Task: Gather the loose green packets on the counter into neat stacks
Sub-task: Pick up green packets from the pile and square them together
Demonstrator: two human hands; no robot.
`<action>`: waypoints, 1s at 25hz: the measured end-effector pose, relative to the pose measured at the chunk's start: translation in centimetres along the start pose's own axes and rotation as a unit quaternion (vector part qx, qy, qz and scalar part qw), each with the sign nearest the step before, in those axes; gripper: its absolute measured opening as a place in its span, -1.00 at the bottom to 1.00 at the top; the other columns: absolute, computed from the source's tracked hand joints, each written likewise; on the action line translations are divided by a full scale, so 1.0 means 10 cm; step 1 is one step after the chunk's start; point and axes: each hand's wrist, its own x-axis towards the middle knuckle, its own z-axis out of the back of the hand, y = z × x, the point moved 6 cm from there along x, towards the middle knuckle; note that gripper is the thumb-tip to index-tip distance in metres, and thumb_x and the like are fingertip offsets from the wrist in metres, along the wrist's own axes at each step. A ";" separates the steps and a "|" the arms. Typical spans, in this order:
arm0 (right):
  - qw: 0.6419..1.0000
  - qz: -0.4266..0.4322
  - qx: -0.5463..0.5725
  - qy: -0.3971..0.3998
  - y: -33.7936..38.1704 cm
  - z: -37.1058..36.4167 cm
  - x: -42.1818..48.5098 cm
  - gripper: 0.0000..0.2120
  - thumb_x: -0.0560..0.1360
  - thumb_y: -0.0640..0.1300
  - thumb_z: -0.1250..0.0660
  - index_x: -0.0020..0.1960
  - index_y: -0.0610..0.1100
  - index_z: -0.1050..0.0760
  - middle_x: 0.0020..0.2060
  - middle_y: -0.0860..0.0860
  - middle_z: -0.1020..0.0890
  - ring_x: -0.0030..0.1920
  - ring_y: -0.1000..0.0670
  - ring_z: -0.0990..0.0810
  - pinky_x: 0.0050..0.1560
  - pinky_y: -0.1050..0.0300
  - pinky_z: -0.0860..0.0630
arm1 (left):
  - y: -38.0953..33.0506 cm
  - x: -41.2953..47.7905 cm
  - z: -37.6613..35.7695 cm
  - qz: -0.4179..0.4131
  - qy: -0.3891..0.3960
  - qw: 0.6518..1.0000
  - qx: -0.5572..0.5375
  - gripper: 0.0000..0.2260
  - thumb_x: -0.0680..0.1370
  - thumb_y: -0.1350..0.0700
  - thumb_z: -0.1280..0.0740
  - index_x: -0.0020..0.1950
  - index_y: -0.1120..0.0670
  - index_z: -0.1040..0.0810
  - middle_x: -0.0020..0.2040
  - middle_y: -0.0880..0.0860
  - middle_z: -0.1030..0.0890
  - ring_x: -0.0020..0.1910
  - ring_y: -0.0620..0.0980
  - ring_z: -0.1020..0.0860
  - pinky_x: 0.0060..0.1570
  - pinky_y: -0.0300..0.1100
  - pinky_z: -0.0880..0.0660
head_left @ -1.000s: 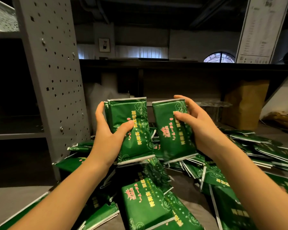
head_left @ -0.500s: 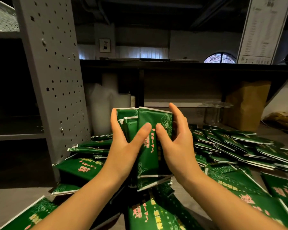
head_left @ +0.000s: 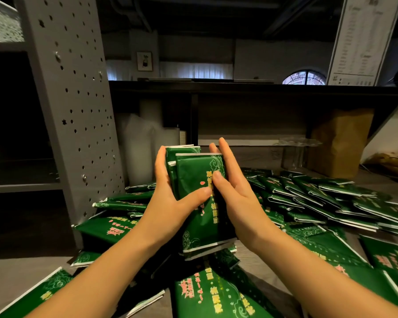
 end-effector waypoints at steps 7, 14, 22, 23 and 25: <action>0.995 0.005 -0.095 0.024 0.06 0.03 0.03 -0.43 0.62 -0.20 -0.11 0.49 0.17 0.05 0.48 0.22 -0.12 0.40 0.35 -0.16 0.28 0.52 -0.22 | -0.06 0.05 0.12 -0.023 -0.041 0.999 0.017 -0.13 0.44 0.27 -0.40 0.51 -0.16 0.09 0.23 -0.20 -0.44 0.01 -0.35 -0.56 -0.13 -0.40 -0.54; 0.991 -0.127 -0.026 0.031 -0.05 0.02 0.13 0.03 0.21 0.38 -0.43 0.51 0.21 0.05 0.51 0.03 -0.19 0.46 -0.04 -0.26 0.43 -0.17 -0.24 | -0.31 0.07 0.16 -0.037 -0.037 0.999 -0.004 -0.14 0.44 0.31 -0.37 0.53 -0.06 0.10 0.24 -0.03 -0.48 -0.07 -0.34 -0.59 -0.20 -0.42 -0.52; 0.985 -0.121 -0.048 0.117 0.11 -0.43 -0.07 0.09 0.03 0.37 -0.54 0.46 0.16 -0.18 0.40 -0.07 -0.38 0.38 -0.14 -0.38 0.35 -0.23 -0.33 | -0.55 -0.52 0.64 -0.006 0.008 1.000 0.014 -0.21 0.18 0.05 -0.52 0.34 0.02 -0.27 0.02 -0.04 -0.64 -0.01 -0.09 -0.64 -0.15 -0.23 -0.59; 0.984 -0.112 -0.049 0.129 0.16 -0.53 -0.12 0.02 0.08 0.33 -0.54 0.44 0.13 -0.22 0.37 -0.05 -0.42 0.35 -0.11 -0.42 0.33 -0.18 -0.37 | -0.58 -0.60 0.72 0.001 0.013 1.000 0.018 -0.28 0.18 0.02 -0.51 0.28 0.01 -0.33 0.03 0.00 -0.64 -0.01 -0.06 -0.65 -0.15 -0.23 -0.58; 0.985 -0.083 -0.033 0.148 0.26 -0.73 -0.20 -0.30 0.30 0.09 -0.50 0.38 0.02 -0.34 0.22 0.00 -0.57 0.21 0.02 -0.56 0.19 0.08 -0.51 | -0.64 -0.75 0.88 0.000 0.013 0.999 0.036 -0.40 0.24 0.08 -0.56 0.21 -0.02 -0.39 0.00 -0.03 -0.66 -0.02 -0.07 -0.65 -0.15 -0.25 -0.57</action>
